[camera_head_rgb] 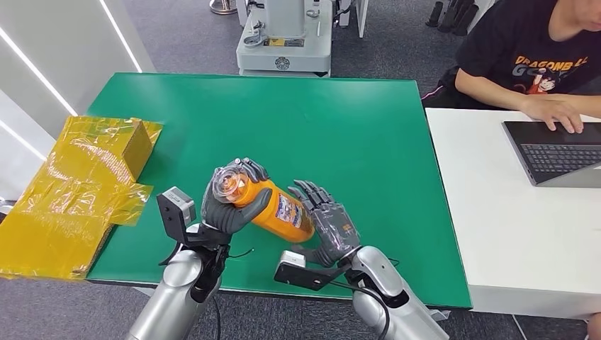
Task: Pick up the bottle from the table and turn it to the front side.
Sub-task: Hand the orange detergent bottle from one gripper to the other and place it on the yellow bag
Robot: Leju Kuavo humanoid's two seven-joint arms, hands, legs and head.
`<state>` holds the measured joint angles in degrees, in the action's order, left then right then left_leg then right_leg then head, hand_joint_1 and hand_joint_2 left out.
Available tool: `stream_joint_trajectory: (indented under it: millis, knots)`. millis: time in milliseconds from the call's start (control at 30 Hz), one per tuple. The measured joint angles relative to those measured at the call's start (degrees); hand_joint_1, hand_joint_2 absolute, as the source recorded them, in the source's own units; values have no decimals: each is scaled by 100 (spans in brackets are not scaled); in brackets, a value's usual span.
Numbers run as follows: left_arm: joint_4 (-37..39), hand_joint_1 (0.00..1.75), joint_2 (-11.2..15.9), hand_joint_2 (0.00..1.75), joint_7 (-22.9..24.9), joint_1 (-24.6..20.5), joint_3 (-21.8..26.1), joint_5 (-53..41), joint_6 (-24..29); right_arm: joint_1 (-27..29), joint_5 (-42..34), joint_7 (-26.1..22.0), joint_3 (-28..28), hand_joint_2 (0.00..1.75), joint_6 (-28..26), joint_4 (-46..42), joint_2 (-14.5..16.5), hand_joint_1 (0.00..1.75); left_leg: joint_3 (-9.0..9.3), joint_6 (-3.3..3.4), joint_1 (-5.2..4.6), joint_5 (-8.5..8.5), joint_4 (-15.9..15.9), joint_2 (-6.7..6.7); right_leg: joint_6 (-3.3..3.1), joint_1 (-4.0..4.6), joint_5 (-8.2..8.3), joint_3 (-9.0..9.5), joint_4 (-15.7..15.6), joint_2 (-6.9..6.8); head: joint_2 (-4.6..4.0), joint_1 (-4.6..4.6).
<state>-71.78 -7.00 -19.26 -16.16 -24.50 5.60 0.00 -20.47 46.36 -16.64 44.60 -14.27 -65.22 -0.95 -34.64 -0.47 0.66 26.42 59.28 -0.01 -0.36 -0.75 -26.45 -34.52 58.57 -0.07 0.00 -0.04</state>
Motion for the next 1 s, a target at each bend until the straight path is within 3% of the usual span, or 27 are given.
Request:
stream_joint_trajectory:
  millis: [533,1000]
  knots:
    - [-195,175,316,175,-143,65,356,-246,394,313,-789,-240,-57,175,-754,-421,22,0,0,0,1,0,-1,0,0,1,0,0,1,0,0,-1]
    - [-661,175,1245,175,-132,-392,948,-1045,775,1002,-1002,-320,-325,175,-1047,-1096,22,0,3,-3,2,-2,-2,2,-1,1,0,0,3,1,0,-1]
